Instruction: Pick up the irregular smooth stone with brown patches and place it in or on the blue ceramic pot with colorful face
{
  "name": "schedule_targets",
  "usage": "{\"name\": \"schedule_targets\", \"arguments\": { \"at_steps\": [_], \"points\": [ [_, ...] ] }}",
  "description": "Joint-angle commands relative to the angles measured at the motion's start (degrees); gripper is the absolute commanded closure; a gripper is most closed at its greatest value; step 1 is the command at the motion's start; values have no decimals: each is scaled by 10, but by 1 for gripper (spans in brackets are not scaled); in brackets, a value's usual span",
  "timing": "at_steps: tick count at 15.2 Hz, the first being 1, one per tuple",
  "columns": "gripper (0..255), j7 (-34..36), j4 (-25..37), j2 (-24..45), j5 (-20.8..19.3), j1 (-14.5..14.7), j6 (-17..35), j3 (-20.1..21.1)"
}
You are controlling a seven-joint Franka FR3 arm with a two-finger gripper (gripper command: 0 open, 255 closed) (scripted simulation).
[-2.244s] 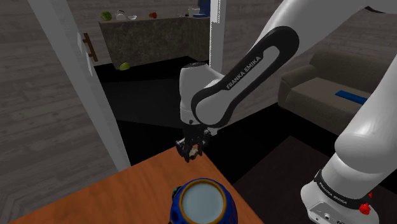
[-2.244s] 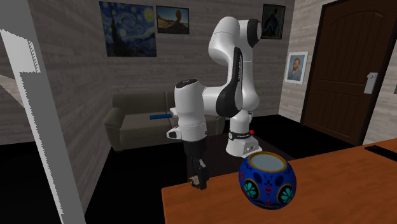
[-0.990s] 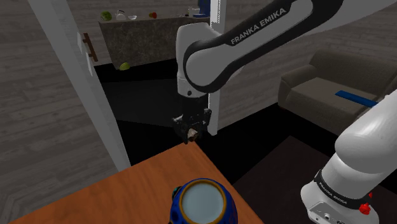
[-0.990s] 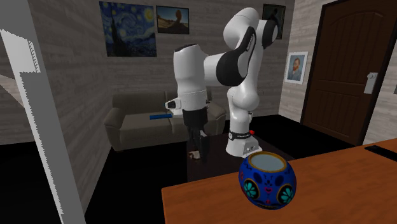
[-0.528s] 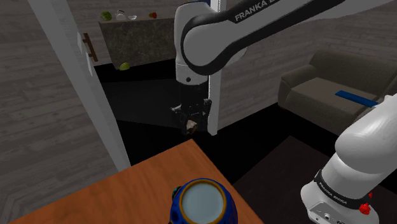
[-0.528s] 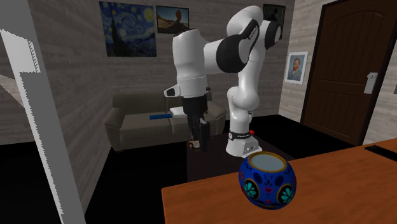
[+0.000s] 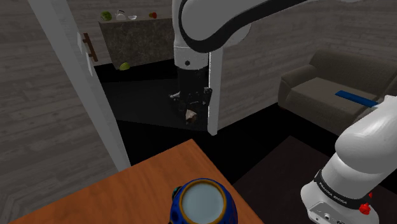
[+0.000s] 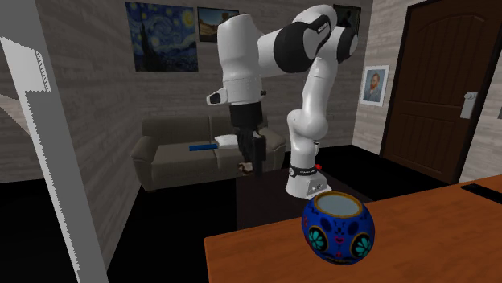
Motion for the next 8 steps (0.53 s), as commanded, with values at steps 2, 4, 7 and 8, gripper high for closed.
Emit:
{"name": "schedule_targets", "arguments": {
  "at_steps": [2, 4, 7, 8],
  "points": [
    [255, 9, -16, -33, 23, 17, -10, 3],
    [255, 21, -33, -61, 44, 36, -14, 8],
    [255, 43, -53, -100, 74, 64, -21, 17],
    [255, 51, -58, -112, 83, 73, -24, 21]
  ]
}}
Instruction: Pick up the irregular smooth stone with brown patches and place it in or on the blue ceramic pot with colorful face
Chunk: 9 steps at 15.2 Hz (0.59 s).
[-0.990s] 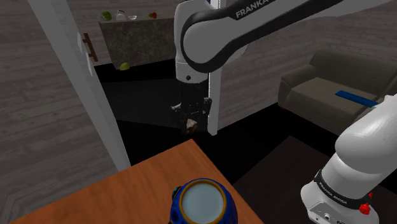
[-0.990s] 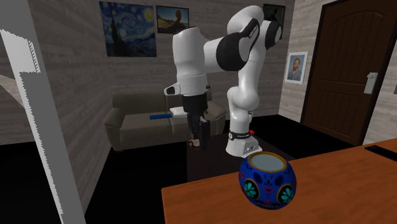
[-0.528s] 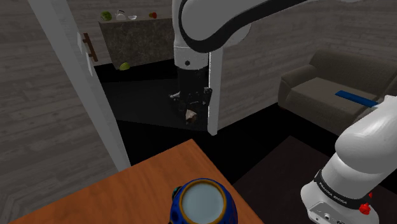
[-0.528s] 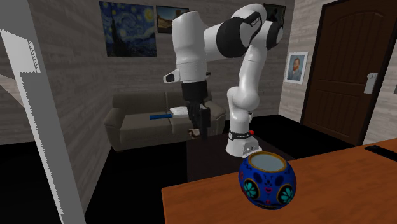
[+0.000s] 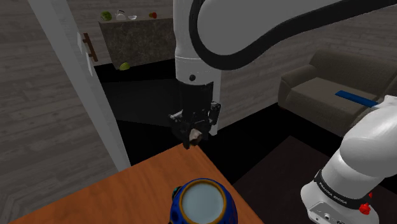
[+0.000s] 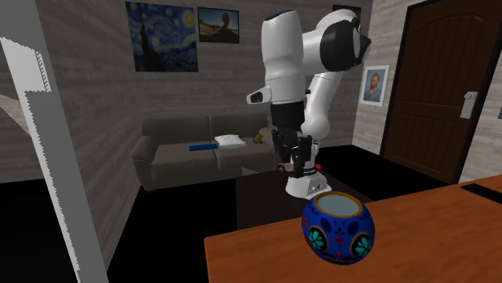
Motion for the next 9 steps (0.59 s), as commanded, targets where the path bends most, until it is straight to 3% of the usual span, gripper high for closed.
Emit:
{"name": "schedule_targets", "arguments": {
  "at_steps": [1, 9],
  "points": [
    [255, 14, -9, -25, 17, 18, -9, 3],
    [255, 98, -25, -95, 80, 88, -28, 46]
  ]
}}
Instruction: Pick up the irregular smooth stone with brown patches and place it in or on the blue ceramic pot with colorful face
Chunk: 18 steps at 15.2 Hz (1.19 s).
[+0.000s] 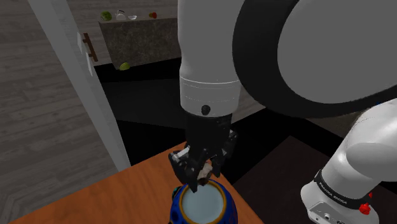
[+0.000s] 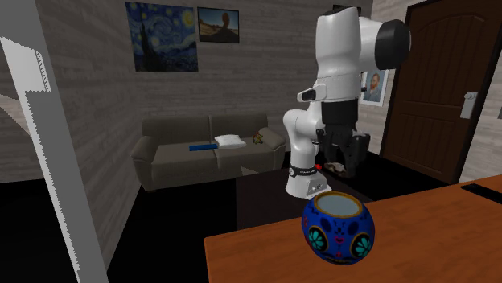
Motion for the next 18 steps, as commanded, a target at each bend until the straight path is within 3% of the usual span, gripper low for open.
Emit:
{"name": "schedule_targets", "arguments": {
  "at_steps": [1, 18],
  "points": [
    [255, 25, -1, -15, 15, 17, -4, 13],
    [255, 15, -72, 20, 50, 8, 111, 86]
  ]
}}
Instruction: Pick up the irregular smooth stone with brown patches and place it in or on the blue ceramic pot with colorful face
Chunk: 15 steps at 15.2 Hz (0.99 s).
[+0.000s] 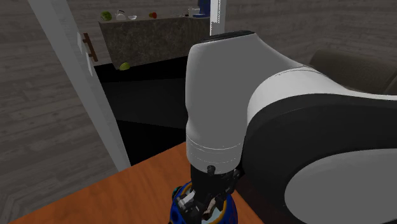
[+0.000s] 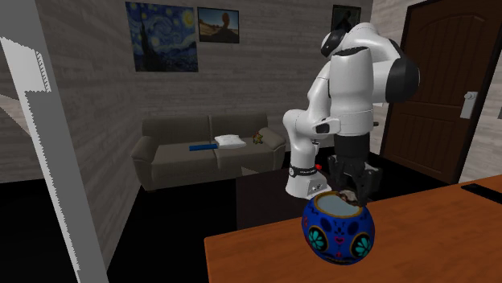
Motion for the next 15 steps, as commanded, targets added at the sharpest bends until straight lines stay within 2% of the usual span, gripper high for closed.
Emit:
{"name": "schedule_targets", "arguments": {
  "at_steps": [1, 6, 7, 12, 15],
  "points": [
    [255, -1, -1, 1, 0, 0, 2, 1],
    [255, -1, -1, 1, 0, 0, 2, 1],
    [0, -1, -1, 1, 0, 0, 2, 1],
    [0, -1, -1, 1, 0, 0, 2, 1],
    [0, 2, 30, -26, -16, 10, -62, -45]
  ]
}}
